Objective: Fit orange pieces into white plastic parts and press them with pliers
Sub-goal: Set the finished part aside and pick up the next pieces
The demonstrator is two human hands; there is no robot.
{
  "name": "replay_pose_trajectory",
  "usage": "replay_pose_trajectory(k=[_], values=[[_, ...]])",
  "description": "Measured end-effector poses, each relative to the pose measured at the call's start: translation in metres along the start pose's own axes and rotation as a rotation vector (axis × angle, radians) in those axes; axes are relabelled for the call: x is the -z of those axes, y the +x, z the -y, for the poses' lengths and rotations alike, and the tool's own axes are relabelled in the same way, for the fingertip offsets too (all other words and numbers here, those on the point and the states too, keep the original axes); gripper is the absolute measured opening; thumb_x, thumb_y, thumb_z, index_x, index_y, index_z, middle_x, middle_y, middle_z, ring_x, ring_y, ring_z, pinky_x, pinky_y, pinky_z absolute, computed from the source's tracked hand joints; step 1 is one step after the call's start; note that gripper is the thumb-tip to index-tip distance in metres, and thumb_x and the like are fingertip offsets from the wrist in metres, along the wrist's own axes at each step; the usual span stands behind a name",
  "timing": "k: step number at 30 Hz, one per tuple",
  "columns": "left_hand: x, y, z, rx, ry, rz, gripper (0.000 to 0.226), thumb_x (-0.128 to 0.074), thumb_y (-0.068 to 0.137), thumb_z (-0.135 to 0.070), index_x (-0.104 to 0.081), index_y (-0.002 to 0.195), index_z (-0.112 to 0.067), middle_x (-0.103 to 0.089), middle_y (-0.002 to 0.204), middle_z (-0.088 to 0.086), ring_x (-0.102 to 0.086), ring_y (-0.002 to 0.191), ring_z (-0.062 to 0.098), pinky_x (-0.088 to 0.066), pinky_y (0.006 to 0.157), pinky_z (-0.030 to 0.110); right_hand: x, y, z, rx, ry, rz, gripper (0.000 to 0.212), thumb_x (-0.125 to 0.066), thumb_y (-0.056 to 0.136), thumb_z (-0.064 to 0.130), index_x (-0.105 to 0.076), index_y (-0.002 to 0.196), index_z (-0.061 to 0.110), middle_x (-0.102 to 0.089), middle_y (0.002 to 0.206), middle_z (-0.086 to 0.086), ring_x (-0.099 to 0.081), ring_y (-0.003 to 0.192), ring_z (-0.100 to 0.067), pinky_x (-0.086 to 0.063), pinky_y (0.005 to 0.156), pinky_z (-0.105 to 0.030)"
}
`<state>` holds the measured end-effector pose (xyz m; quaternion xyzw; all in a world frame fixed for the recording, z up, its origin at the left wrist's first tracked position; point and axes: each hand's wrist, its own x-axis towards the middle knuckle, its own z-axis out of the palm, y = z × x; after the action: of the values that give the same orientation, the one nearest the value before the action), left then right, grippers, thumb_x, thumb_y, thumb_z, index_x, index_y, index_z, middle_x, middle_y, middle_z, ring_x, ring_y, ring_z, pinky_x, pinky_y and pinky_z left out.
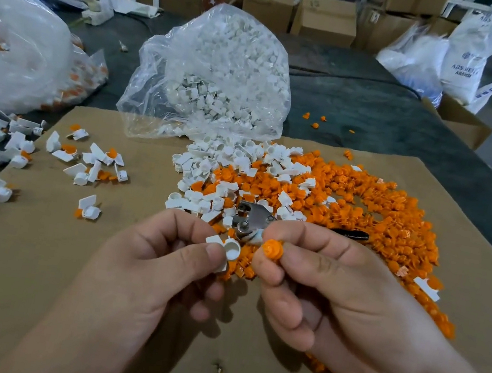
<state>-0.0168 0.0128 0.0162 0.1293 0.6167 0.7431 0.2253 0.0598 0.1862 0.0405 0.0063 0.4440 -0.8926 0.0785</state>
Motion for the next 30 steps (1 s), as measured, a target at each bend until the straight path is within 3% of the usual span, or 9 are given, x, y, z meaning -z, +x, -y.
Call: replay_pose_trajectory(k=[6,9,12,15,19,21,25,30], values=[[0.001,0.0,0.002,-0.001,-0.03,-0.007,0.014,-0.082,0.058,-0.021,-0.072,0.068,-0.017,-0.065,0.063,0.012,-0.061,0.051,0.02,-0.046,0.041,0.025,0.001,0.0,0.0,0.005,0.029,0.039,0.011,-0.055,0.09,0.007,-0.065,0.092,0.003,-0.06,0.068,-0.01,-0.056,0.048,-0.012,-0.046,0.041,-0.021],[0.0,-0.002,-0.001,-0.005,0.02,0.006,0.029,-0.093,0.049,-0.016,-0.072,0.07,-0.016,-0.064,0.064,0.015,-0.061,0.052,0.021,-0.046,0.042,0.025,0.001,0.0,-0.001,0.036,-0.036,-0.039,0.014,-0.059,0.087,0.01,-0.07,0.095,0.007,-0.06,0.074,-0.012,-0.056,0.05,-0.014,-0.046,0.042,-0.022],[-0.004,-0.005,-0.003,-0.026,0.039,-0.018,0.029,-0.093,0.052,-0.023,-0.071,0.069,-0.017,-0.063,0.061,0.013,-0.061,0.051,0.02,-0.047,0.042,0.025,-0.001,-0.002,-0.005,0.151,-0.499,-0.25,0.017,-0.058,0.093,0.017,-0.072,0.093,0.026,-0.066,0.069,-0.004,-0.059,0.052,-0.015,-0.049,0.046,-0.023],[-0.006,-0.008,-0.005,-0.043,0.176,-0.043,0.024,-0.075,0.058,-0.042,-0.07,0.073,-0.024,-0.068,0.061,0.01,-0.064,0.053,0.018,-0.051,0.047,0.027,-0.004,-0.005,-0.013,0.299,-1.014,-0.41,0.019,-0.055,0.095,0.027,-0.063,0.099,0.043,-0.067,0.07,0.006,-0.063,0.057,-0.007,-0.051,0.052,-0.018],[-0.006,-0.008,-0.002,-0.05,0.285,-0.08,0.006,-0.071,0.081,-0.025,-0.068,0.076,-0.027,-0.069,0.061,0.009,-0.065,0.054,0.019,-0.053,0.052,0.031,-0.006,-0.004,-0.02,0.551,-1.454,-0.398,0.012,-0.052,0.095,0.032,-0.057,0.103,0.04,-0.061,0.087,0.019,-0.061,0.083,0.0,-0.044,0.066,-0.008],[-0.007,-0.008,-0.001,-0.054,0.308,-0.083,0.009,-0.07,0.083,-0.022,-0.069,0.078,-0.029,-0.069,0.061,0.008,-0.065,0.054,0.019,-0.053,0.052,0.031,-0.007,-0.003,-0.02,0.593,-1.552,-0.353,0.011,-0.05,0.095,0.033,-0.056,0.103,0.038,-0.057,0.091,0.019,-0.057,0.087,0.001,-0.045,0.07,-0.015],[-0.009,-0.01,-0.002,-0.075,0.34,-0.075,0.015,-0.07,0.084,-0.018,-0.068,0.079,-0.033,-0.068,0.059,0.003,-0.066,0.052,0.013,-0.052,0.049,0.022,-0.009,-0.002,-0.023,0.584,-1.655,-0.256,0.017,-0.045,0.098,0.032,-0.057,0.109,0.03,-0.052,0.095,0.014,-0.054,0.081,-0.005,-0.046,0.062,-0.026],[-0.012,-0.011,-0.006,-0.041,0.302,-0.05,0.016,-0.071,0.085,-0.014,-0.07,0.077,-0.028,-0.068,0.058,0.008,-0.065,0.048,0.014,-0.05,0.045,0.02,-0.012,-0.002,-0.021,0.523,-1.699,-0.252,0.02,-0.041,0.097,0.037,-0.055,0.112,0.033,-0.052,0.098,0.015,-0.055,0.081,-0.005,-0.049,0.06,-0.027]])
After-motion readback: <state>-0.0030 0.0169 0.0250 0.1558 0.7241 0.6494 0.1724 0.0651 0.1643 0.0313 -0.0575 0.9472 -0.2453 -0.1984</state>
